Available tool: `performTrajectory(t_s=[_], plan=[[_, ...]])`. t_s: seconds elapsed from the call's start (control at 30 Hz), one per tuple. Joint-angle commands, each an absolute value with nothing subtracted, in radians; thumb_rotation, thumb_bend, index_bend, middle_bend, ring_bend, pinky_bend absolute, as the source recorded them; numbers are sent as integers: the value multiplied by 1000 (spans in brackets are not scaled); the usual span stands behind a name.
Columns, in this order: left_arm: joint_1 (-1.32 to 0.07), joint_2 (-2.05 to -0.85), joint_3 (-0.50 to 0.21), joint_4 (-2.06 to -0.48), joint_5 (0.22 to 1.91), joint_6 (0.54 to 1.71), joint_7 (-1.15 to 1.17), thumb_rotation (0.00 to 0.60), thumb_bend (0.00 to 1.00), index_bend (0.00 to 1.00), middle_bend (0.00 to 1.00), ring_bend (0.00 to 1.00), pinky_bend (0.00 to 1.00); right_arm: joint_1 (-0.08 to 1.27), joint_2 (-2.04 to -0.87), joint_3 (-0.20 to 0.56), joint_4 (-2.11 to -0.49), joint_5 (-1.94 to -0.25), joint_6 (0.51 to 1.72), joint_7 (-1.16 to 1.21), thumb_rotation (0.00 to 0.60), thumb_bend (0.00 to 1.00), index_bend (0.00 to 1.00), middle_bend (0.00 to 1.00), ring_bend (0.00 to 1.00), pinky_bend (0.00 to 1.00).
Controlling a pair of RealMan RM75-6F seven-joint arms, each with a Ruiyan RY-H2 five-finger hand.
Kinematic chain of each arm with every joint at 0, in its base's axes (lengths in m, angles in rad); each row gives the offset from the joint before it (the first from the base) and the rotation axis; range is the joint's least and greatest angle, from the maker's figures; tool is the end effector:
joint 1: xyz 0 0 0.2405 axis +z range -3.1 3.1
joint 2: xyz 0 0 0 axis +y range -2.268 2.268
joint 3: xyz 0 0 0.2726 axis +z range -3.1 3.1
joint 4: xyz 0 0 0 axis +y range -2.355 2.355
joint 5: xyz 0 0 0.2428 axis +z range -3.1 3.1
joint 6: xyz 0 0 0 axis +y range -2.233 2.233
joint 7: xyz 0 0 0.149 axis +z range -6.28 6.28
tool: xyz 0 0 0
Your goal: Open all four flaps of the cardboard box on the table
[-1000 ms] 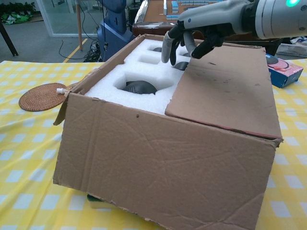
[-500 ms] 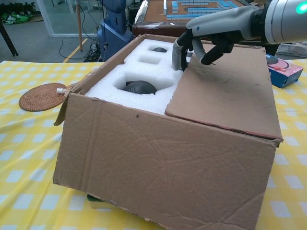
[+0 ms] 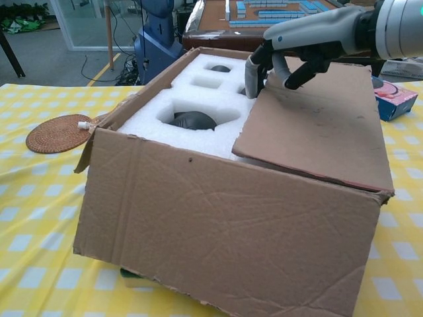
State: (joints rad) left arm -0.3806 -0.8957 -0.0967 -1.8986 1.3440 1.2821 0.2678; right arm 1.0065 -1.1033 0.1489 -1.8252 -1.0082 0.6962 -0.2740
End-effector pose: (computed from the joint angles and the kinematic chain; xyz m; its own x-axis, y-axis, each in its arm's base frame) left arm -0.2457 0.2767 0.1651 0.5664 0.0264 0.8237 0.8134 -0.1787 -0.5535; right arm -0.0809 -0.3766 0.0393 0.5826 -0.3476 0.7347 -0.7500 -0.5782 0.3211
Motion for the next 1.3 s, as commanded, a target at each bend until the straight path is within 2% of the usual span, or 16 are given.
performTrajectory(t_s=[0.03,0.43,0.83,1.1,1.3], plan=[[-380,-895,-98,-1899,1345,1282,271,264,532,455,457,179,0,992,-1075,158,-1851,-1017,712,-251,600,1000,383,487,235,125],[-374,-923,-120,-1884,1331,1316,331,262,532,472,457,179,0,932,-881,198,-1995,-1026,758,-174,600,1000,384,551,298,125],[-373,-917,-129,-1894,1334,1316,340,261,532,483,457,179,0,861,-733,231,-2101,-1083,790,-89,600,1000,383,570,314,125],[-375,-912,-132,-1898,1331,1307,339,263,532,483,457,179,0,777,-616,238,-2179,-1158,823,-15,600,1000,384,571,314,125],[-377,-908,-133,-1901,1327,1298,339,261,532,483,456,179,0,674,-526,225,-2229,-1247,892,62,600,1000,384,571,314,125]])
